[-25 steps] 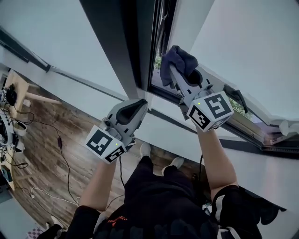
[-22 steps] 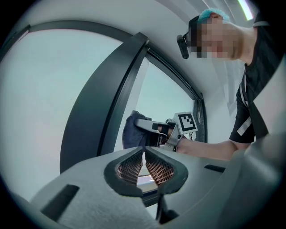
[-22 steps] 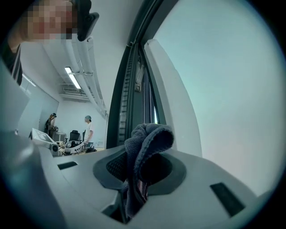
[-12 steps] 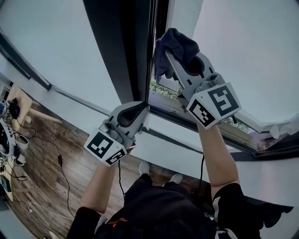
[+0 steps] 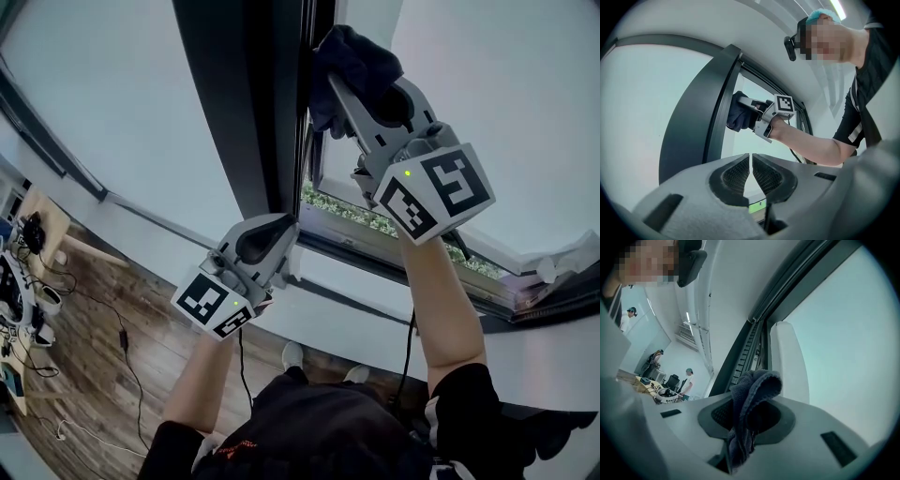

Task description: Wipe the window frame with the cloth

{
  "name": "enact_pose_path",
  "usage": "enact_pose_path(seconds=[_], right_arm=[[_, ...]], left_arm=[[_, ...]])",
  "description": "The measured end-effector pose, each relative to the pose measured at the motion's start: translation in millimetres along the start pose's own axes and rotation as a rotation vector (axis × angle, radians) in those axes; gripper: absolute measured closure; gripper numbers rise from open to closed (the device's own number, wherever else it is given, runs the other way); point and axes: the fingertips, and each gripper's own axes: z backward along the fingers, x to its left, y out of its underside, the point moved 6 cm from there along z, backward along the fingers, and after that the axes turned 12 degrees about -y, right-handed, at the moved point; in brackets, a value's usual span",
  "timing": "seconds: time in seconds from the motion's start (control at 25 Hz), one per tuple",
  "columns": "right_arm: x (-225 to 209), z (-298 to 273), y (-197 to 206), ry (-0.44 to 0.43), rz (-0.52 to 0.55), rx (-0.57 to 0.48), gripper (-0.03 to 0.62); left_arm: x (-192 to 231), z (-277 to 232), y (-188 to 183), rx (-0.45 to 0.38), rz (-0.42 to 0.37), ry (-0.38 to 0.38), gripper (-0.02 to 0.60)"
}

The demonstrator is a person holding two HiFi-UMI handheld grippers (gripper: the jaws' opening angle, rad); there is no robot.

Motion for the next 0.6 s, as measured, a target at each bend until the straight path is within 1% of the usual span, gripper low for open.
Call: enact_pose_path(seconds=[0.2, 0.6], right_arm=[[-3, 0, -3, -0.005, -0.007, -0.005, 0.514], [0, 0, 21, -0.021, -0.061, 0.022, 0.514]], left_arm=[[-2, -4, -1, 0.001, -0.001, 0.004, 0.546], [-3, -3, 12, 0.025, 0.024, 0.006, 0.546]])
